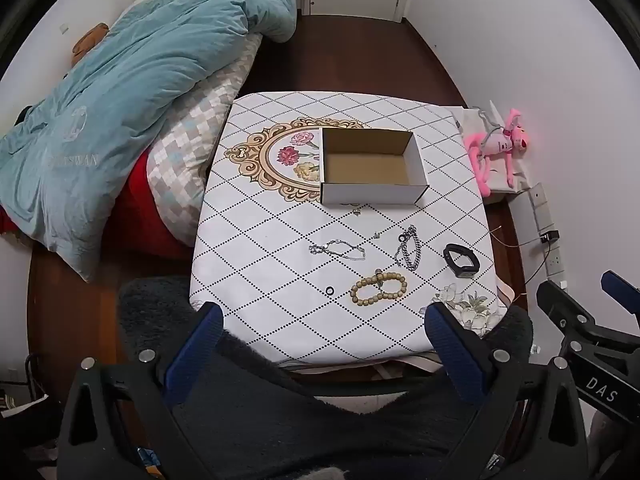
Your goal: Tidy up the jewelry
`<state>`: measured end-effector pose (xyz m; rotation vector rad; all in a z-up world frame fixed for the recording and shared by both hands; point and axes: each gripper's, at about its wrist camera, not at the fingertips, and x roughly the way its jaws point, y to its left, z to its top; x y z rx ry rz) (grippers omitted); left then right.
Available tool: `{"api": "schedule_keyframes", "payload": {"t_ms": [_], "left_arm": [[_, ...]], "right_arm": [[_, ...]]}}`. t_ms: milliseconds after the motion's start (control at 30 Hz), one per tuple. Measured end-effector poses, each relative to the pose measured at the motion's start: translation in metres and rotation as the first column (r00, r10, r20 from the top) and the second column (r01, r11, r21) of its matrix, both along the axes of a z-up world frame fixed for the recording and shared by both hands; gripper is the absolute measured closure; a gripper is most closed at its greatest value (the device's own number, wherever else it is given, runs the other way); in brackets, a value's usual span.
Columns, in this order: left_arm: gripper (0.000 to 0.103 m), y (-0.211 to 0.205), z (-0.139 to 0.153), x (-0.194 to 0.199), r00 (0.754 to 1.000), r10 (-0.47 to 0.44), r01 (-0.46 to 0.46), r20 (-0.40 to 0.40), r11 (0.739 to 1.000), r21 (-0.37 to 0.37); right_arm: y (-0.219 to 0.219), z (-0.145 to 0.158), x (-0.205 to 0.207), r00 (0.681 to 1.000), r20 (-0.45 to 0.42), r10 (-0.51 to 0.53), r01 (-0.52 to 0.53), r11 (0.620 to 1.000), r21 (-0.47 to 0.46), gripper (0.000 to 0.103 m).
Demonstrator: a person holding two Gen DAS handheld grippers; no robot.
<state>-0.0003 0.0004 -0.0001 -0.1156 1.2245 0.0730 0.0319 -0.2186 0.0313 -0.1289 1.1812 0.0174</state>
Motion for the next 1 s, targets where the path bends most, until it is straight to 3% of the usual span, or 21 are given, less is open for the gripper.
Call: {"api": "schedule_keyframes", "payload": {"t_ms": [1000], "left_arm": [[0.0, -0.003, -0.001, 0.0, 1.0, 0.003, -0.003, -0.006, 1.0, 0.002]], "right_arm": [[0.0, 0.011, -0.002, 1.0, 0.001, 0.0, 0.0, 1.0, -0.011, 0.0]]}}
